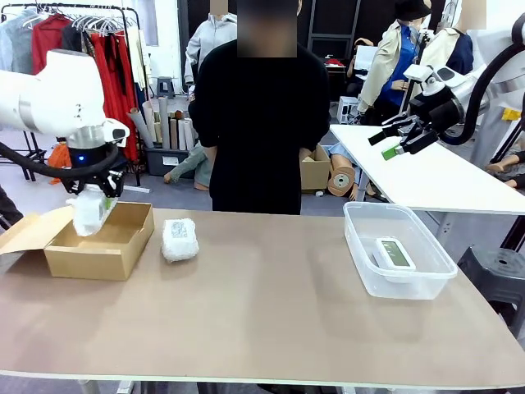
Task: Separate and place wrapped and unwrapped clocks.
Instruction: If the picked Digital clock is wrapped, place it in the Package Box ; if not, place it in the Organizing box.
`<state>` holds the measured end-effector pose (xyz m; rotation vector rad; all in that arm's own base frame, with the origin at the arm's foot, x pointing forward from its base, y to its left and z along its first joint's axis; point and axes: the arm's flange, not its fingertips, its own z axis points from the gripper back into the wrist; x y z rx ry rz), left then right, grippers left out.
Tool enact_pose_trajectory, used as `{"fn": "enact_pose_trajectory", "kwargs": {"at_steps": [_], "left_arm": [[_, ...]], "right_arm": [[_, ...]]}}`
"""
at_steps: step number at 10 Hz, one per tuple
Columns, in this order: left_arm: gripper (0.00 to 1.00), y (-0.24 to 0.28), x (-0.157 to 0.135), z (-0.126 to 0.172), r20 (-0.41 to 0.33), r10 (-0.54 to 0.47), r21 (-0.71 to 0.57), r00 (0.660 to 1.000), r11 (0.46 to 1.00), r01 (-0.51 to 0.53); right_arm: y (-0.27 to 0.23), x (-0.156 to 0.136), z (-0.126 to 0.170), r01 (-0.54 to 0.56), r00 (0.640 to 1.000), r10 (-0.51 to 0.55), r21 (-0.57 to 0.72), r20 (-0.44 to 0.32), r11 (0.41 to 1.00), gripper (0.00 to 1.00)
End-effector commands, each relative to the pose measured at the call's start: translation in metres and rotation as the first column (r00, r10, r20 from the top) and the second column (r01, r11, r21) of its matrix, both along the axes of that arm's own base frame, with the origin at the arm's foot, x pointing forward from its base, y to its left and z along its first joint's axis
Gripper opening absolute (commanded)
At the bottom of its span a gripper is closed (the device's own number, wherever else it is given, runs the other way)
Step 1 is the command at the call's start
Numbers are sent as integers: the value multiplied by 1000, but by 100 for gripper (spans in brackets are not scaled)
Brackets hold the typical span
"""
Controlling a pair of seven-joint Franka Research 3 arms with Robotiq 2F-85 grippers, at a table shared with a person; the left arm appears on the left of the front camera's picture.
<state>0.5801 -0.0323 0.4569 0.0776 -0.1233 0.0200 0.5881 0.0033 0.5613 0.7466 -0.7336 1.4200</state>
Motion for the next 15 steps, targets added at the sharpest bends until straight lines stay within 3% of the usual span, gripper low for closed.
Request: {"fn": "enact_pose_trajectory", "kwargs": {"at_steps": [1,3,4,10,12,15], "left_arm": [[0,9,4,-11,64,-19,-53,998,998,22],[0,10,12,-17,57,31,-71,998,997,-27],[0,8,10,-15,41,7,-27,999,1000,-6],[0,6,13,-20,43,12,-40,999,999,-11],[0,15,23,-23,20,-73,-64,997,995,74],[0,33,36,-34,78,-91,-69,993,993,97]], "right_arm": [[1,-1,2,0,1000,0,8,3,1000,100],[1,-1,2,0,1000,0,8,3,1000,100],[1,-1,2,0,1000,0,8,3,1000,100],[1,-1,2,0,1000,0,8,3,1000,100],[1,-1,2,0,1000,0,8,3,1000,100],[1,-1,2,0,1000,0,8,3,1000,100]]}}
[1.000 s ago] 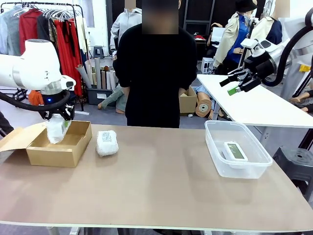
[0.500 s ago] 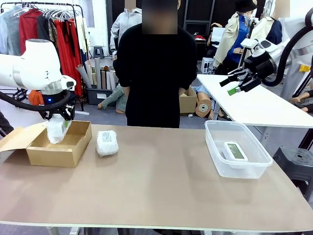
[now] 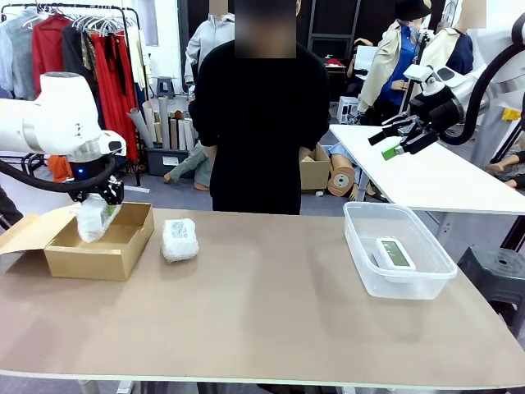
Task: Separate and place wrapped and unwrapped clocks.
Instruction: If the picked Digital clock is wrapped, place it in the Package Box ; if not, place it in the Organizing box.
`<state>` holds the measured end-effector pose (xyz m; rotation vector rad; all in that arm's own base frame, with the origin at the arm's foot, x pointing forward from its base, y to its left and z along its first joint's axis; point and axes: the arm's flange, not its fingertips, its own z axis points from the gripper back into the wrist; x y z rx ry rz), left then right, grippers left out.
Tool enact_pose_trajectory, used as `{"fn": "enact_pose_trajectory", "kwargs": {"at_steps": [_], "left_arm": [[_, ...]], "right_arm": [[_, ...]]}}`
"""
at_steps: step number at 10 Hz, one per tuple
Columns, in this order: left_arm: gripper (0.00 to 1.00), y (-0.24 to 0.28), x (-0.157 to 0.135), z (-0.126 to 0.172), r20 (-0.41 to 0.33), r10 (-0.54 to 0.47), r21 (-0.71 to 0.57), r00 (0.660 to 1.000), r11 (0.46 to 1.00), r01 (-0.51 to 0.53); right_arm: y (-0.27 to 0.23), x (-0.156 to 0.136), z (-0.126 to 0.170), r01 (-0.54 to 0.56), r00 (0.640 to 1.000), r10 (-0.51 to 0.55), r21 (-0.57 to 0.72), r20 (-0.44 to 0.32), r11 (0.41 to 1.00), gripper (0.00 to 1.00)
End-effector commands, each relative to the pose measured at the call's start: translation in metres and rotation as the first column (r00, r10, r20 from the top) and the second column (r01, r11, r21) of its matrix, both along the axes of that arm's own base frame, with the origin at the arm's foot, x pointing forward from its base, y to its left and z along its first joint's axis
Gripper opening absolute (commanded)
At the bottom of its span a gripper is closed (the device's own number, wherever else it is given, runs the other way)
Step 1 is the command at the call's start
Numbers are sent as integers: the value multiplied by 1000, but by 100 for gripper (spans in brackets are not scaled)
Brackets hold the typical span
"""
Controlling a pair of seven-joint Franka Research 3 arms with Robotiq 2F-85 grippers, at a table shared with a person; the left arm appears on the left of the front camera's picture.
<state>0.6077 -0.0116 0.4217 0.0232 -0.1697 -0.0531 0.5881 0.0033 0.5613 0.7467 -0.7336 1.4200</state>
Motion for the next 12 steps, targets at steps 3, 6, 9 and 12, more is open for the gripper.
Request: {"fn": "enact_pose_trajectory", "kwargs": {"at_steps": [3,6,9,12], "left_arm": [[0,20,20,-14,37,2,4,999,1000,-2],[0,26,27,-30,12,0,23,1000,1000,-1],[0,29,28,-39,-7,-11,53,1000,999,11],[0,31,29,-46,-21,-12,69,1000,998,14]], "right_arm": [[1,-1,2,0,1000,0,8,3,1000,100],[1,-1,2,0,1000,0,8,3,1000,100],[1,-1,2,0,1000,0,8,3,1000,100],[1,-1,2,0,1000,0,8,3,1000,100]]}}
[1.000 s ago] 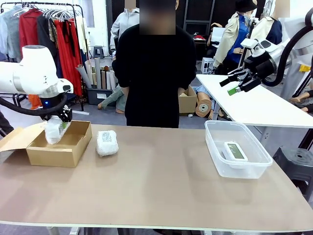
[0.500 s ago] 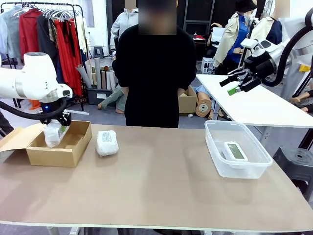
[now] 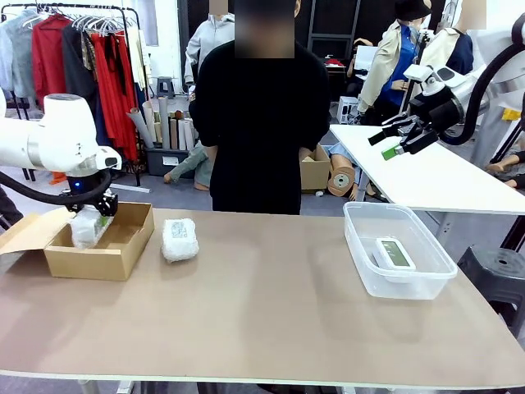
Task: Separate and place wrapped and unwrapped clocks.
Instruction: If the picked Digital clock is wrapped, place it in the Package Box ; if not, place it in the Organizing box.
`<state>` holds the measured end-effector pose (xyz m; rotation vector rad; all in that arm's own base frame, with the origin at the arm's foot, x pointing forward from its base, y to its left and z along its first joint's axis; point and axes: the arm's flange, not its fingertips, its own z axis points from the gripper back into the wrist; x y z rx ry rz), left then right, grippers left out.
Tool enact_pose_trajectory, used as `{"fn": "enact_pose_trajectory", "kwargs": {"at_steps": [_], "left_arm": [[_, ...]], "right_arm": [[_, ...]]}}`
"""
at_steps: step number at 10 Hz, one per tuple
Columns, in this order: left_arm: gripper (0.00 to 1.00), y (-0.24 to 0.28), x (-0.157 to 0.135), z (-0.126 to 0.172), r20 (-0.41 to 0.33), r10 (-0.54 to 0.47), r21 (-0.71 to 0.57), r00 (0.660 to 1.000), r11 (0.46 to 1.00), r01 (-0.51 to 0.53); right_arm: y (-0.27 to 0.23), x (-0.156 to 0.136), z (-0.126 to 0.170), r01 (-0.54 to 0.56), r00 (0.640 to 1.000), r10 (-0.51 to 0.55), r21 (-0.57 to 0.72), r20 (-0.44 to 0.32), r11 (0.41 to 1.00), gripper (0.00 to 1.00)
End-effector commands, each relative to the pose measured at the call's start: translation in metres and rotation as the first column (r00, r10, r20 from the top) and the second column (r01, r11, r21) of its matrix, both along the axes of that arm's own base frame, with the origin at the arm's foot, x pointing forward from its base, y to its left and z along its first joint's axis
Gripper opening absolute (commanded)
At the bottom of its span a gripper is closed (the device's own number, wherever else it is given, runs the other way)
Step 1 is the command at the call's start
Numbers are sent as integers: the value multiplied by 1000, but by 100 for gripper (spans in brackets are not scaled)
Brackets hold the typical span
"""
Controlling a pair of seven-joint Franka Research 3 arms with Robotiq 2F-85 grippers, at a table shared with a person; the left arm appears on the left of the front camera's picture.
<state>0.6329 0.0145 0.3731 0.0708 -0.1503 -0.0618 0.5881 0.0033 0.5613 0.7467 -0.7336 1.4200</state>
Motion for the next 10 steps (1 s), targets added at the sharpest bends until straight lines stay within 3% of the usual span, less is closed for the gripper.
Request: {"fn": "enact_pose_trajectory", "kwargs": {"at_steps": [1,10], "left_arm": [[0,5,4,1,-8,-11,19,1000,1000,11],[0,6,8,-14,-51,-7,35,999,999,9]], "right_arm": [[1,-1,2,0,1000,0,8,3,1000,100],[1,-1,2,0,1000,0,8,3,1000,100]]}}
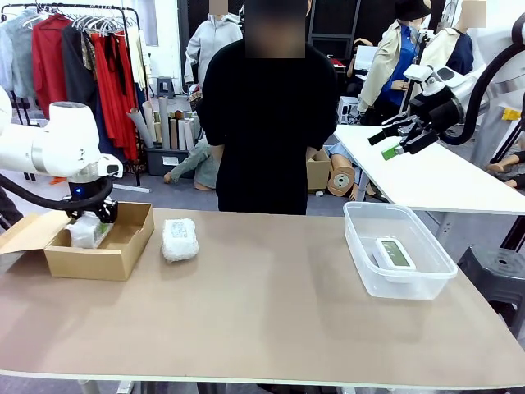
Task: Separate and place wrapped and unwrapped clocks.
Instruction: If the picked Digital clock is wrapped, place it in the Package Box ; if not, place it in the Organizing box.
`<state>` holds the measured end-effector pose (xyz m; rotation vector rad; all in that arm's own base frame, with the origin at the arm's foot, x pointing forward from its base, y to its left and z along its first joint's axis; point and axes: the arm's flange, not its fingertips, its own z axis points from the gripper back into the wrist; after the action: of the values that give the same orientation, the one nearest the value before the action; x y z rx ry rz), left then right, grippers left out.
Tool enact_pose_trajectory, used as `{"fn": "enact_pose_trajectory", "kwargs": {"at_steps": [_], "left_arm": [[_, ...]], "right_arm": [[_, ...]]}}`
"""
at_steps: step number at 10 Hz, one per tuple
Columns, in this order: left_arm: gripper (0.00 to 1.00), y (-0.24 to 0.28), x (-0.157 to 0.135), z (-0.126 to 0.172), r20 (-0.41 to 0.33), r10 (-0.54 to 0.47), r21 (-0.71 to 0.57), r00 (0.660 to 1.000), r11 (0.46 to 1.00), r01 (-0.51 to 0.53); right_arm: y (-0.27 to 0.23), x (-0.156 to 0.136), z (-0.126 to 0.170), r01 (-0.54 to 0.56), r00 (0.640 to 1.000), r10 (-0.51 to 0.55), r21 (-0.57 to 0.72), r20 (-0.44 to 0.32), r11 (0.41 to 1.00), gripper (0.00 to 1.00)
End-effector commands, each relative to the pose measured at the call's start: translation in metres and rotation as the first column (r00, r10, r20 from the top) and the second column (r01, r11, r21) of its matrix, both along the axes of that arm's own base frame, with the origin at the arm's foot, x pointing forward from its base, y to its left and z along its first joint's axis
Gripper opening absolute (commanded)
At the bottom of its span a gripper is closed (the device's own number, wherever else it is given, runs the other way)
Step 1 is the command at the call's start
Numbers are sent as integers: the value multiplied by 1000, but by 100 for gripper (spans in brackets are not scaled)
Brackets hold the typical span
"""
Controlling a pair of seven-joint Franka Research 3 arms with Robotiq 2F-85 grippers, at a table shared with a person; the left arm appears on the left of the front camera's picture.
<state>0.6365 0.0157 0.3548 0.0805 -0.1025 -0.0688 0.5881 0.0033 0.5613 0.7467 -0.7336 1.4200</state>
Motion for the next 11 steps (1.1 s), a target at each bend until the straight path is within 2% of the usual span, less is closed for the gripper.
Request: {"fn": "enact_pose_trajectory", "kwargs": {"at_steps": [1,6,11], "left_arm": [[8,5,4,3,-6,-4,29,1000,1000,4],[100,6,5,1,-14,-2,32,1000,999,2],[100,2,0,12,5,-20,25,1000,999,20]], "right_arm": [[1,-1,2,0,1000,0,8,3,1000,100],[1,-1,2,0,1000,0,8,3,1000,100],[1,-1,2,0,1000,0,8,3,1000,100]]}}
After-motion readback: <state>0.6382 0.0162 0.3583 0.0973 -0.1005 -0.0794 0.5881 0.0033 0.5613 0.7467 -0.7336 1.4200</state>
